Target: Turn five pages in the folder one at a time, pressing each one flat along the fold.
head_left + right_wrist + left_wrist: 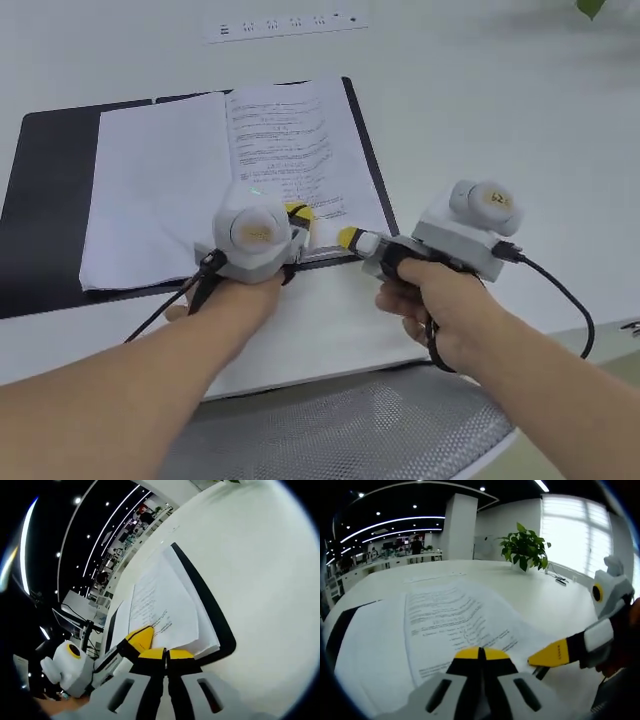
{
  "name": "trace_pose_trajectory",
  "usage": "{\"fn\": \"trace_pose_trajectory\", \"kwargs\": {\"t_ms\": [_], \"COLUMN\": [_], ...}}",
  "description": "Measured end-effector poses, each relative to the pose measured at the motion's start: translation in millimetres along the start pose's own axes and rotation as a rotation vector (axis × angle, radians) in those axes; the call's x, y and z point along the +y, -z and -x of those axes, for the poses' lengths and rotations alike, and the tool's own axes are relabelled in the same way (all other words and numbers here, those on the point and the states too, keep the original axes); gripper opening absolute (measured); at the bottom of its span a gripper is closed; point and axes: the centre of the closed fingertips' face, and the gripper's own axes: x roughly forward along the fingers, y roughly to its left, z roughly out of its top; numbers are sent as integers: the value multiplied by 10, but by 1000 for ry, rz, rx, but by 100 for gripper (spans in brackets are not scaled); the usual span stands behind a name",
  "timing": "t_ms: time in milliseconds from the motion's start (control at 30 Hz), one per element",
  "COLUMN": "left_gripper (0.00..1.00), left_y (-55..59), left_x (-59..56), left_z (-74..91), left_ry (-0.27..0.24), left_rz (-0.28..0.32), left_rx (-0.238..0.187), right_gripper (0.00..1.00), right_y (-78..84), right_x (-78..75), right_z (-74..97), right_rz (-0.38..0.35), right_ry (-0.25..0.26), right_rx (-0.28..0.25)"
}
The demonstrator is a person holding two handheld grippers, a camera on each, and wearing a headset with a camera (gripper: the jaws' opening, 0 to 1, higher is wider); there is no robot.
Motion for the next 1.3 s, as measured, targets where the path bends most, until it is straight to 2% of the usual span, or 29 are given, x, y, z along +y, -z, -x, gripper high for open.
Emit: {"fn": "trace_pose_trajectory", "kwargs": {"t_ms": [33, 67, 100, 133, 200, 333, 433, 633, 767, 1033, 1300], "left_gripper": [0, 0, 1, 1, 3, 12, 23, 24, 25, 24, 24], "left_y": [-8, -14, -13, -11, 23, 17, -27, -170, -223, -354, -497], "left_x": [0, 0, 4, 8, 36, 111, 163, 316, 468, 873, 1081], "left_z": [5, 7, 27, 39, 127, 320, 499, 920, 1106, 1533, 1888], "left_ry": [-6, -3, 0, 3, 11, 9, 6, -14, -29, -103, -159], "left_rz": [62, 94, 163, 173, 221, 188, 157, 29, -9, 7, 28], "left_rx": [14, 21, 37, 46, 97, 134, 121, 80, 59, 7, -53], "right_gripper": [0, 0, 0, 0, 0, 0, 0, 0, 0, 0, 0], "right_y": [-7, -16, -25, -32, -59, -101, -143, -154, -139, -64, 72], "right_x": [3, 5, 16, 26, 76, 207, 300, 517, 726, 1079, 1406], "right_z": [7, 16, 32, 42, 77, 137, 189, 263, 303, 231, 59], "right_rz": [-3, -4, -2, 0, -2, -8, -26, -55, -61, -41, 8], "right_ry": [0, 0, -1, -3, -19, -50, -72, -117, -144, -189, -222], "right_rx": [-2, -6, -13, -18, -34, -62, -88, -128, -157, -164, -136]}}
